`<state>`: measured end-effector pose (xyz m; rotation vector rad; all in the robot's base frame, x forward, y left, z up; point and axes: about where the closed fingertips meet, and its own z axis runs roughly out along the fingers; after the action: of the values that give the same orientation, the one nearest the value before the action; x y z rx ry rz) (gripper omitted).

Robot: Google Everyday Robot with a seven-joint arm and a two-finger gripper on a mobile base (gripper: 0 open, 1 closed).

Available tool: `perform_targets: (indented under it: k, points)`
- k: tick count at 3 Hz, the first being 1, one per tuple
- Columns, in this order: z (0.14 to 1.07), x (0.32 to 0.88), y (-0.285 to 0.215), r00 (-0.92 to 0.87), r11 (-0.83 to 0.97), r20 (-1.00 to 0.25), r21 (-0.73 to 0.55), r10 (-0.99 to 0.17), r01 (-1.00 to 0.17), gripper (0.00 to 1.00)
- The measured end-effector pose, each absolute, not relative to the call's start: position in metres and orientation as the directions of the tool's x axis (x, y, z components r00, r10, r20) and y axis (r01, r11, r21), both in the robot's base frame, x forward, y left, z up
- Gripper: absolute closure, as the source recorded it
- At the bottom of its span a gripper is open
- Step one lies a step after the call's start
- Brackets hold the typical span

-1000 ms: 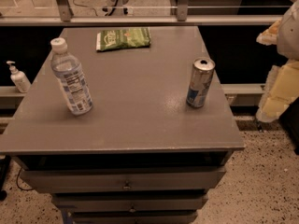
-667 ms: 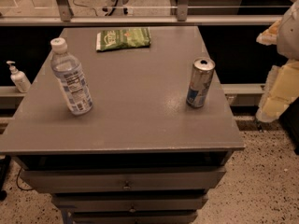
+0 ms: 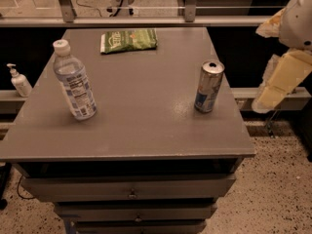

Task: Knock blue plastic bottle over

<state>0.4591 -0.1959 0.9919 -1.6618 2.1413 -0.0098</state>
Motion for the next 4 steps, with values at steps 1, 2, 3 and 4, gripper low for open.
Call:
perform_targets:
  k: [1, 2, 3, 4]
  points:
    - [1.012, 0.469, -0.140, -0.105, 0.245, -0.456, -0.260, -0.884, -0.934, 0.00]
    - [1.034, 0.466, -0.069, -0.021, 0.206, -0.597, -0.243, -0.802, -0.948, 0.00]
    - [1.033, 0.466, -0.071, -0.022, 0.207, -0.594, -0.245, -0.804, -0.947, 0.00]
    - [1.026, 0.470, -0.066, -0.020, 0.217, -0.651, -0.224, -0.759, -0.950, 0.00]
